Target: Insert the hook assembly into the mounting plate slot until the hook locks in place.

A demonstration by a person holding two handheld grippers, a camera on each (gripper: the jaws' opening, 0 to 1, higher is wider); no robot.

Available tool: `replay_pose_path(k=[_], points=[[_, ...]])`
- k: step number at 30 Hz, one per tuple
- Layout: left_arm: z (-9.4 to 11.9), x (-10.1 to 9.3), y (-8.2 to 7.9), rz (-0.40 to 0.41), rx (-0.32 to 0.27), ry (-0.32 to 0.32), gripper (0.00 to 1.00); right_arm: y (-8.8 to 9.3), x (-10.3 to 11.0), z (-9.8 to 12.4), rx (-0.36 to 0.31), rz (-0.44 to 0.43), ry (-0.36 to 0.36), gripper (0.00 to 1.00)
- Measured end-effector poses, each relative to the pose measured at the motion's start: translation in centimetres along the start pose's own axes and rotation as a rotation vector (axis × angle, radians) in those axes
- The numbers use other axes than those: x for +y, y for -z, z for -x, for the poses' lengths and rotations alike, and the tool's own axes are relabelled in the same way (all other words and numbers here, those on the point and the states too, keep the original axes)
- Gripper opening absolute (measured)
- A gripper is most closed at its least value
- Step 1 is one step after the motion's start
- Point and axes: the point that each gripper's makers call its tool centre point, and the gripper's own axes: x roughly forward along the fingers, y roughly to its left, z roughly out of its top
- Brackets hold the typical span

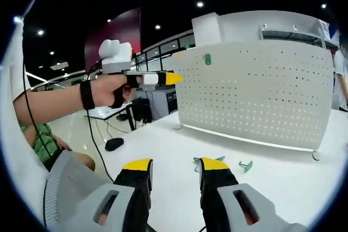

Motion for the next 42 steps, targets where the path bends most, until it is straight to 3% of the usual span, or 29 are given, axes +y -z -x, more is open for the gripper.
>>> replay_pose_path(k=[15, 19, 22, 37, 42], points=[[-1.7, -3.2, 5.2, -0.003, 0.11, 0.178, 0.34, 0.3, -1.6, -0.2, 0.015, -0.035, 0.048, 0.34], [-2.1, -4.1, 6.4, 0.015, 0.134, 0.235, 0.33, 1.0, -1.7, -0.1, 0.064, 0.003, 0.066, 0.34], [-2.2, -4.8, 7.6, 0.019, 0.157, 0.269, 0.33, 0.8, -1.7, -0.1, 0.034, -0.07, 0.061, 0.34], [-2.0, -6.3, 13.2, -0.017, 0.291, 0.375, 0.37, 0.6, -1.9, 0.1, 0.036, -0.057, 0.082, 0.35], [-1.9, -7.1, 15.0, 0.023, 0.333, 0.424, 0.37, 0.8, -1.9, 0.3, 0.034, -0.069, 0.094, 0.35]])
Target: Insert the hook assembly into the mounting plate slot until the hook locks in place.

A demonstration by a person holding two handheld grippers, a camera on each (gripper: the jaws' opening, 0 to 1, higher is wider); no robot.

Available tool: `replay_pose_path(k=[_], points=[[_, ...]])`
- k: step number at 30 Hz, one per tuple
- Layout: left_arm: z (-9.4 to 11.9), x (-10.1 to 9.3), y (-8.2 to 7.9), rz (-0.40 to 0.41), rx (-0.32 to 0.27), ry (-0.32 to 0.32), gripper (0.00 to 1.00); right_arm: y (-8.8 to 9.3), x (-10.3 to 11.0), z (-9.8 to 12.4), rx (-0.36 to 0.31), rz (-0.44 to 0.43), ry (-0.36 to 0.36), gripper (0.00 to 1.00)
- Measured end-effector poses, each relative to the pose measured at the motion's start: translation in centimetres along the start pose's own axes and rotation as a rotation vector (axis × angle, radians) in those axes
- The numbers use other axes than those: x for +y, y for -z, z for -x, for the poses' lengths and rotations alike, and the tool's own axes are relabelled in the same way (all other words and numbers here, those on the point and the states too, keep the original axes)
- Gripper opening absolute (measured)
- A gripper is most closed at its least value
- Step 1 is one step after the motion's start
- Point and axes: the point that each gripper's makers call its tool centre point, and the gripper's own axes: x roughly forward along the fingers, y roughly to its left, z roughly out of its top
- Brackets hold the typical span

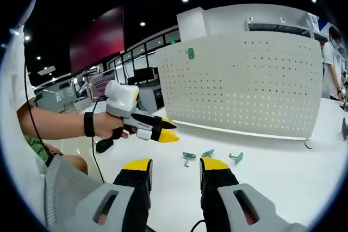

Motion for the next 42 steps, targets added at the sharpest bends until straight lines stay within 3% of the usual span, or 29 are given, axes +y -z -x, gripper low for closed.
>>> replay_pose_path(k=[17, 26, 29, 42], points=[[-2.5, 1.2, 4.1, -0.064, 0.134, 0.038, 0.3, 0.7, -0.5, 0.2, 0.017, -0.028, 0.033, 0.35], [-3.9, 1.1, 5.2, -0.165, 0.19, 0.069, 0.25, 1.1, -0.7, 0.9, 0.019, -0.045, 0.058, 0.35], [-4.3, 1.3, 5.6, -0.186, 0.207, 0.068, 0.19, 1.3, -0.9, 1.2, 0.023, -0.05, 0.073, 0.35], [-5.8, 1.7, 6.6, -0.215, 0.243, 0.071, 0.12, 1.4, -1.6, 1.0, 0.024, -0.063, 0.095, 0.35]])
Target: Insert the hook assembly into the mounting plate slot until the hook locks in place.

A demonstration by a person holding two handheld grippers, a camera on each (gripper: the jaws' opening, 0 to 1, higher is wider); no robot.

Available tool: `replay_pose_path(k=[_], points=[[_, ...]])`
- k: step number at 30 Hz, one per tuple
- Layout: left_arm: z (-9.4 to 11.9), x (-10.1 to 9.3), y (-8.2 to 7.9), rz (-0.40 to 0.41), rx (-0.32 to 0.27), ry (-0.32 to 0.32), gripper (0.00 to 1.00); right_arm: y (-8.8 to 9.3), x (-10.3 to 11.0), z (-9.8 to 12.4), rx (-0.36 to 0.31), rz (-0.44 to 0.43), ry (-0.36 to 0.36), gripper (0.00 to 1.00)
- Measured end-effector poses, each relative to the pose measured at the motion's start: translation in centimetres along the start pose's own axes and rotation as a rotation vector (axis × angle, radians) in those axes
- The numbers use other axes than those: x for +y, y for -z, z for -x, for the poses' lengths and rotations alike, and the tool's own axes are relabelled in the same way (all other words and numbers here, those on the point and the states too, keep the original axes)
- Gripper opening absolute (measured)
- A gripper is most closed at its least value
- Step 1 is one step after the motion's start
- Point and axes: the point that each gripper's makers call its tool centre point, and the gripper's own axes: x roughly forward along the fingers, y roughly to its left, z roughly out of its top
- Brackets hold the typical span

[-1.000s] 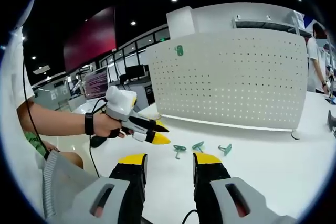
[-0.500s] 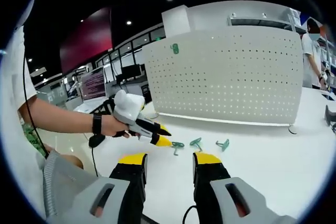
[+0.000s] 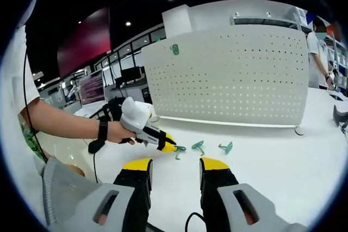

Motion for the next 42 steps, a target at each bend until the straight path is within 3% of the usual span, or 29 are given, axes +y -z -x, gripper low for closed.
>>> replay_pose_path(k=[12, 21, 42], points=[[-0.8, -0.8, 0.3, -0.022, 0.023, 0.023, 0.06, 0.4, -0.8, 0.1, -0.006, -0.032, 0.016, 0.34], [-0.7, -1.2, 0.5, 0.032, 0.02, 0.027, 0.04, 0.4, -0.6, -0.3, -0.005, -0.029, 0.006, 0.34], [3.5, -2.6, -2.6, 0.158, -0.137, -0.027, 0.03, -0.4, 0.6, -1.1, -0.024, -0.009, -0.064, 0.34]])
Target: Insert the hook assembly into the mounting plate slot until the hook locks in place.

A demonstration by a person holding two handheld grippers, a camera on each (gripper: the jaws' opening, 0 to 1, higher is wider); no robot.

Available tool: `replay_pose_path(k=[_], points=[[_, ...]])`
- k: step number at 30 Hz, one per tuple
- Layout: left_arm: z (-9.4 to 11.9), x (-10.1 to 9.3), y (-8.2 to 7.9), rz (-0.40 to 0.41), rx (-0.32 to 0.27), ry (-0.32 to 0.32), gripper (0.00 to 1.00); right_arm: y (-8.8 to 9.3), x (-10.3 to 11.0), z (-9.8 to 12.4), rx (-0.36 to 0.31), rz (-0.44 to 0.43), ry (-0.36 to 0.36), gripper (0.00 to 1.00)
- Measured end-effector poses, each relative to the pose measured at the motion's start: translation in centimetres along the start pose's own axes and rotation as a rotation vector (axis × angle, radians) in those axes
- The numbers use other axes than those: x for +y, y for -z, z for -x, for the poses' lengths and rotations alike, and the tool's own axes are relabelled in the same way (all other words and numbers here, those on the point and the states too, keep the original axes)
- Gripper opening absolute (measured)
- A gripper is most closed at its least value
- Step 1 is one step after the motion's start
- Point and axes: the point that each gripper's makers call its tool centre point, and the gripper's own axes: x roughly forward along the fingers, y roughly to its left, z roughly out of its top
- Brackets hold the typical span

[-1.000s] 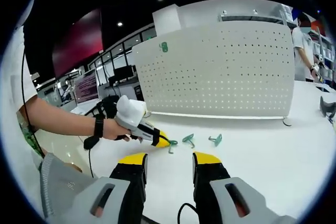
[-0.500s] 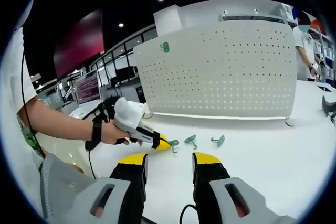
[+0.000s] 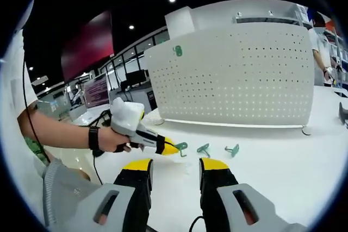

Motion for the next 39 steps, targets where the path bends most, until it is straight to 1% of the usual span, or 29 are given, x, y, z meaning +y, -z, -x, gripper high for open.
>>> replay_pose_path(k=[2, 3, 5, 8, 10, 13, 14, 18, 21, 22, 28, 31, 34, 39], points=[[0.5, -0.3, -0.5, 0.015, -0.023, -0.001, 0.03, -0.2, 0.1, 0.0, -0.006, 0.001, -0.009, 0.34], [0.8, -0.3, -1.1, 0.017, -0.052, -0.011, 0.03, -0.2, 0.2, -0.1, -0.007, 0.001, -0.013, 0.34], [1.3, -0.6, -1.4, 0.024, -0.061, -0.01, 0.03, -0.4, 0.3, -0.1, -0.008, 0.007, -0.023, 0.34], [2.1, -1.1, -2.2, 0.053, -0.095, -0.011, 0.03, -0.6, 0.7, -0.3, -0.006, 0.02, -0.041, 0.34], [2.5, -1.4, -2.6, 0.056, -0.108, -0.009, 0.03, -0.7, 0.8, -0.3, -0.013, 0.02, -0.051, 0.34], [3.3, -2.2, -3.3, 0.083, -0.137, 0.002, 0.03, -0.7, 1.0, -0.4, -0.014, 0.022, -0.06, 0.34], [3.6, -2.5, -3.7, 0.091, -0.153, -0.003, 0.03, -0.8, 1.1, -0.4, -0.016, 0.02, -0.066, 0.34], [4.5, -3.4, -4.5, 0.101, -0.183, -0.003, 0.03, -1.1, 1.5, -0.6, -0.025, 0.022, -0.086, 0.34], [5.0, -3.8, -4.9, 0.114, -0.201, -0.006, 0.03, -1.3, 1.7, -0.7, -0.031, 0.026, -0.1, 0.34], [5.2, -4.1, -5.1, 0.114, -0.216, -0.003, 0.03, -1.3, 1.8, -0.8, -0.032, 0.024, -0.104, 0.34], [6.3, -5.1, -5.6, 0.133, -0.252, -0.005, 0.03, -1.7, 2.2, -1.0, -0.052, 0.004, -0.128, 0.33], [6.8, -5.6, -6.0, 0.145, -0.277, -0.01, 0.03, -1.9, 2.5, -1.2, -0.055, 0.012, -0.143, 0.33], [7.1, -6.4, -6.3, 0.137, -0.29, 0.0, 0.03, -2.2, 2.9, -1.4, -0.066, 0.003, -0.164, 0.33], [7.6, -7.3, -7.0, 0.149, -0.325, 0.009, 0.03, -2.6, 3.2, -1.6, -0.079, -0.011, -0.173, 0.32]])
